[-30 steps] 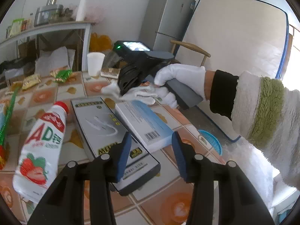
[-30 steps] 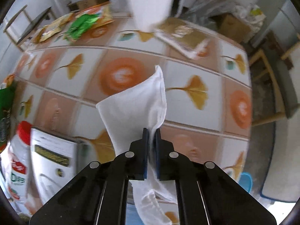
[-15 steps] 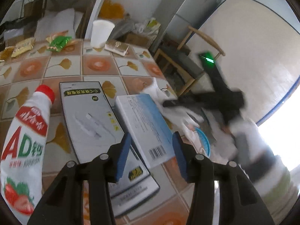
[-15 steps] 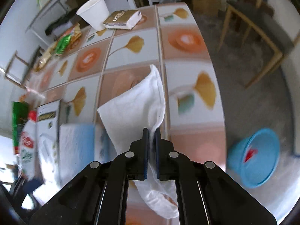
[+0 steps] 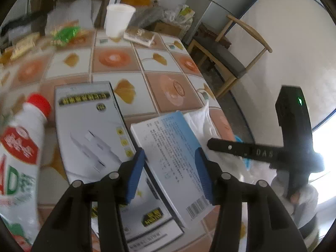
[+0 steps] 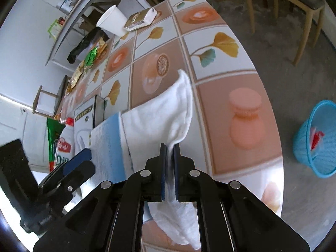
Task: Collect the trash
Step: 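Grasp the blue-and-white printed card with the left gripper while the right gripper holds the cloth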
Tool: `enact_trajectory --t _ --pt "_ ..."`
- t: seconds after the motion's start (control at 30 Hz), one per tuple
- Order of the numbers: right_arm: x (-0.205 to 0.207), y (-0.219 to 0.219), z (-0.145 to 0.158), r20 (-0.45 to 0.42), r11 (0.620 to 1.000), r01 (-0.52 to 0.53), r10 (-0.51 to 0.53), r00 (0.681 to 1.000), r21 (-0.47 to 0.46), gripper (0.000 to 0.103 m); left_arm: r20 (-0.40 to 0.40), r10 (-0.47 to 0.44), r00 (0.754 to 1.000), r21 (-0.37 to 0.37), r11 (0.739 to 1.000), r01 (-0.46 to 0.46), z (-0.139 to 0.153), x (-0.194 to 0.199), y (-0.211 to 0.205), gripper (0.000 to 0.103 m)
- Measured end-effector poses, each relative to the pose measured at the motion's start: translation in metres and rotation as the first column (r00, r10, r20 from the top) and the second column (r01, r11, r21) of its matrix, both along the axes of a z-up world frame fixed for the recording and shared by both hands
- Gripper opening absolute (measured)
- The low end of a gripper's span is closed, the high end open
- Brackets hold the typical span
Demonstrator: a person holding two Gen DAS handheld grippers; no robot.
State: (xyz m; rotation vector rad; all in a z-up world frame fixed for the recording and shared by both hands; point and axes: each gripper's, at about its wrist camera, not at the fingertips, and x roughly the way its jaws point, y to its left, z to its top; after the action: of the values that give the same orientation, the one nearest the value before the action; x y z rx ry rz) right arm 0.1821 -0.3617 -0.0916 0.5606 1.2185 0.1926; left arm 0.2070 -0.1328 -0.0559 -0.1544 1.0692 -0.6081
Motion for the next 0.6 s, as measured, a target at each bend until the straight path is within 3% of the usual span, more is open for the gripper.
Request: enact_trajectory --t 0.2,0.37,0.6 --pt "-0.025 -0.006 -0.002 0.009 0.999 0.015 -0.015 1.0 0.037 0.005 -0.03 -0.06 0.998 -0.022 0.998 0.059 -0.002 -0.014 -0.016 0.049" --pt "-0.064 -0.021 0.003 0.019 0.997 0.058 -0.059 0.998 0.049 0.005 -0.034 -0.162 0.986 -0.048 0.986 0.161 -0.003 -0.041 -0.036 0.052" --pt "-0.122 -0.035 0.003 0.025 0.987 0.137 -0.139 0.99 0.08 0.005 -0.018 -0.275 0.961 -0.056 0.96 0.274 0.003 -0.087 -0.048 0.069"
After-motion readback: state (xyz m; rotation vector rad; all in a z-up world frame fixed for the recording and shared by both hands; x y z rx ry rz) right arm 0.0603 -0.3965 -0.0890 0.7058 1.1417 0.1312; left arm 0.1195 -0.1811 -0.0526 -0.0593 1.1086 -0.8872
